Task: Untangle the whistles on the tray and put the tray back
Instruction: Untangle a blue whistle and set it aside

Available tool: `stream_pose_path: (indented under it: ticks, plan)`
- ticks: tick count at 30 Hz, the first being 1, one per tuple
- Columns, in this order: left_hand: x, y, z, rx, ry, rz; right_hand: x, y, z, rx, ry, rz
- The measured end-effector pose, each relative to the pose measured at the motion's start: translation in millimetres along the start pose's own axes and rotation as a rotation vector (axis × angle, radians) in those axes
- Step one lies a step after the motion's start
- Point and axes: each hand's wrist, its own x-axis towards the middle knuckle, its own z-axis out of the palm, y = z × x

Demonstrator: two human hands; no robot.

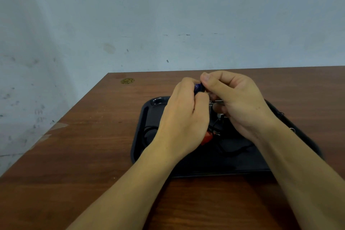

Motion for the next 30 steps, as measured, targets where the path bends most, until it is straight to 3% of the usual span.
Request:
stream_pose_path:
  ticks: [10,15,24,30]
  plan:
    - [-1.1,0.2,0.1,0.048,-0.013,0.025,-3.5,-4.1,-0.7,0.027,-0.053,-0.229]
    - [0.0,-1.5,1.3,0.096,-0.03,0.055,-0.4,-1.6,-3.8,-0.168,-0.051,-0.327]
    - [1.6,-1.7,1.4,0.037,0.001,0.119,-1.5,-6.5,-5.3,-0.027,-0.01,-0.059]
    - [1.1,-1.2,-0.6,0.047,-0.061,0.089,-1.8,-6.3,-5.7,0.098,-0.057,0.051]
